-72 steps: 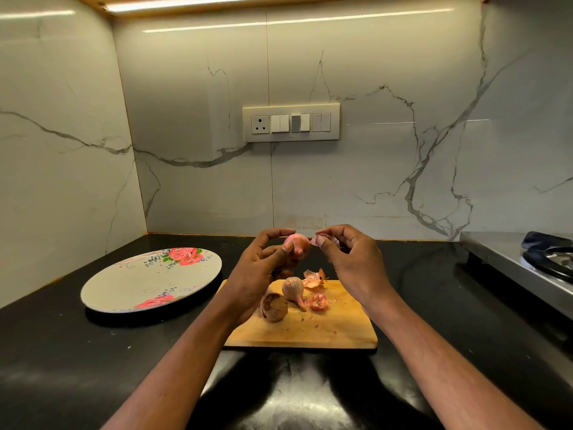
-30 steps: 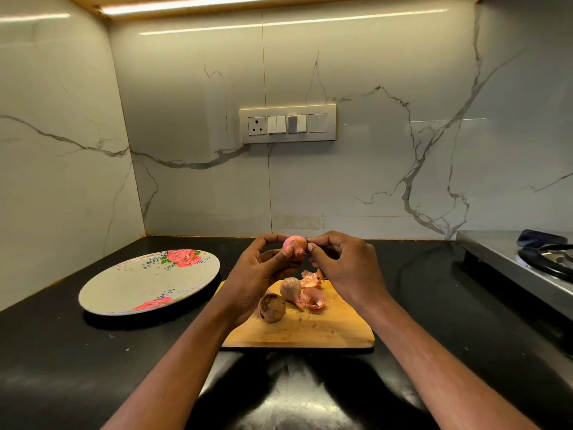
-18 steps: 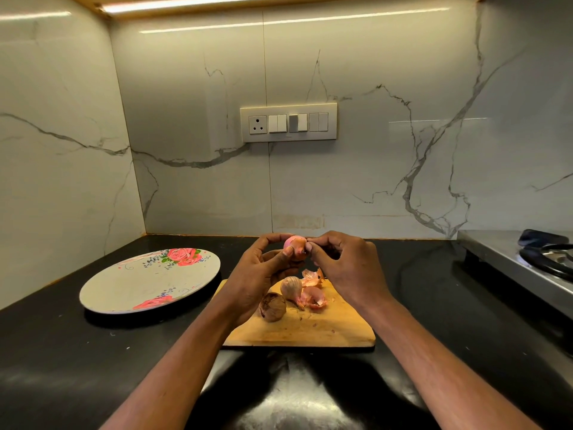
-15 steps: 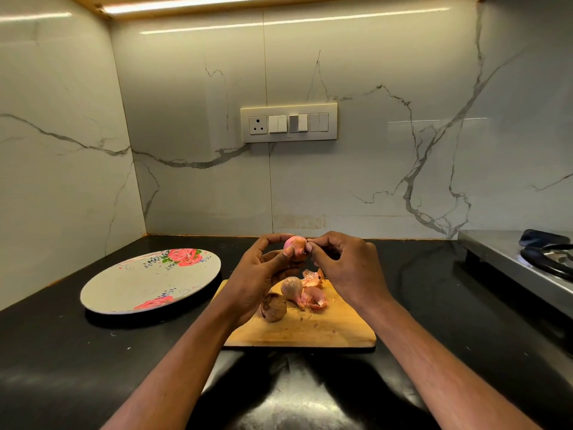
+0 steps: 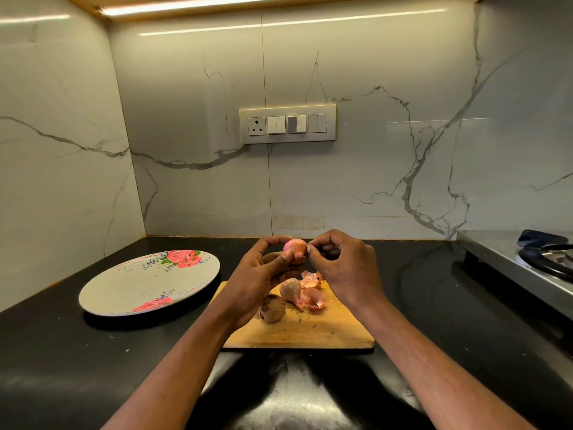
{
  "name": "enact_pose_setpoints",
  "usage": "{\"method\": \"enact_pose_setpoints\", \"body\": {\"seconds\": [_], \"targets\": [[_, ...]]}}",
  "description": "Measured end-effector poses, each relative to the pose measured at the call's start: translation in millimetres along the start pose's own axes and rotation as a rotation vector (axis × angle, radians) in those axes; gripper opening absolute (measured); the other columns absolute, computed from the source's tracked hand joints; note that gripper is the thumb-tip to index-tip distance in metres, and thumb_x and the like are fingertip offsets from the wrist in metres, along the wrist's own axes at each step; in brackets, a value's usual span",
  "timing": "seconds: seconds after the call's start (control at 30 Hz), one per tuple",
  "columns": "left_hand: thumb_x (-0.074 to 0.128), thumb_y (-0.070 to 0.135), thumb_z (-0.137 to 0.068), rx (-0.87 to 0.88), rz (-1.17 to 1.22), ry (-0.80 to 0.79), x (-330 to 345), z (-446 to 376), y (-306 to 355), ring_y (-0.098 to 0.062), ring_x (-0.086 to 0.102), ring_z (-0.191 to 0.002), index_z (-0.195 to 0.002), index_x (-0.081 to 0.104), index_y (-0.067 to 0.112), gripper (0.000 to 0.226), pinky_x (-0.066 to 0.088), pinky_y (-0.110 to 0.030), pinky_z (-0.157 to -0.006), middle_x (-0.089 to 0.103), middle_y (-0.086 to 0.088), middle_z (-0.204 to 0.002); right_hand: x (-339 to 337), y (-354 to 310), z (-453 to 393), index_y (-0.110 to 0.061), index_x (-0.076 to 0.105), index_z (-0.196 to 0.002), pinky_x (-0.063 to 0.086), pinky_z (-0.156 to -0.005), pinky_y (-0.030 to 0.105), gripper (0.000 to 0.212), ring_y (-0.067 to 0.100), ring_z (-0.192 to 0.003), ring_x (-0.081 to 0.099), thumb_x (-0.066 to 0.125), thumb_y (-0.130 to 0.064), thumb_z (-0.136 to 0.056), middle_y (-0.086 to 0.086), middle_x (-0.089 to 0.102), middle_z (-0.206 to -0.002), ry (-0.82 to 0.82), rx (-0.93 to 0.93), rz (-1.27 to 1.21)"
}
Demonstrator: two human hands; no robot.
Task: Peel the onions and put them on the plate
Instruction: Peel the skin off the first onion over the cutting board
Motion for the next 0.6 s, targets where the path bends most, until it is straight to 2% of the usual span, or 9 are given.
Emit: {"method": "enact_pose_setpoints", "body": {"seconds": [0.2, 0.4, 0.47, 0.6], "targets": [[0.063, 0.018, -0.082, 0.002, 0.042, -0.017, 0.1, -0.6, 2.2, -0.025, 0.071, -0.106, -0.128, 0.057, 0.013, 0.046, 0.059, -0.030, -0.086, 0.068, -0.016, -0.121, 0.5, -2.5, -0.7, -0.015, 0.073, -0.094, 0.051, -0.067, 0.007, 0.008, -0.001, -0.074, 0.065, 0.075, -0.018, -0.088, -0.007, 0.069, -0.080, -0.002, -0.013, 0.027], [0.062, 0.020, -0.085, -0.007, 0.074, -0.001, 2.1, -0.1, 3.0, -0.025, 0.071, -0.106, -0.124, 0.058, 0.013, 0.040, 0.059, -0.030, -0.088, 0.071, -0.014, -0.117, -2.7, -1.6, -1.7, -0.018, 0.071, -0.094, 0.049, -0.064, 0.004, 0.006, -0.004, -0.075, 0.065, 0.074, -0.018, -0.089, -0.015, 0.065, -0.078, -0.035, 0.002, -0.010], [0.057, 0.014, -0.093, -0.023, 0.114, 0.013, 0.8, -1.0, 3.2, -0.026, 0.071, -0.106, -0.123, 0.058, 0.013, 0.031, 0.060, -0.030, -0.087, 0.070, -0.015, -0.118, -3.9, -0.3, -2.9, -0.018, 0.071, -0.095, 0.050, -0.064, 0.006, 0.006, -0.006, -0.081, 0.064, 0.073, -0.019, -0.089, -0.014, 0.067, -0.080, -0.043, 0.026, -0.060], [0.050, 0.009, -0.100, -0.038, 0.156, 0.017, -1.0, -1.4, 4.1, -0.027, 0.072, -0.105, -0.124, 0.059, 0.013, 0.026, 0.061, -0.031, -0.085, 0.073, -0.013, -0.112, -3.7, 3.4, -5.0, -0.016, 0.073, -0.096, 0.054, -0.066, 0.012, 0.009, 0.001, -0.076, 0.068, 0.072, -0.023, -0.090, -0.008, 0.071, -0.082, -0.056, 0.090, -0.140]]}}
Point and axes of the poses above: each hand's wrist, its own z-axis away from the middle knuckle, its own x-axis out of the palm, y = z × x, the point moved 1 cm from there along -z, towards the middle knuckle
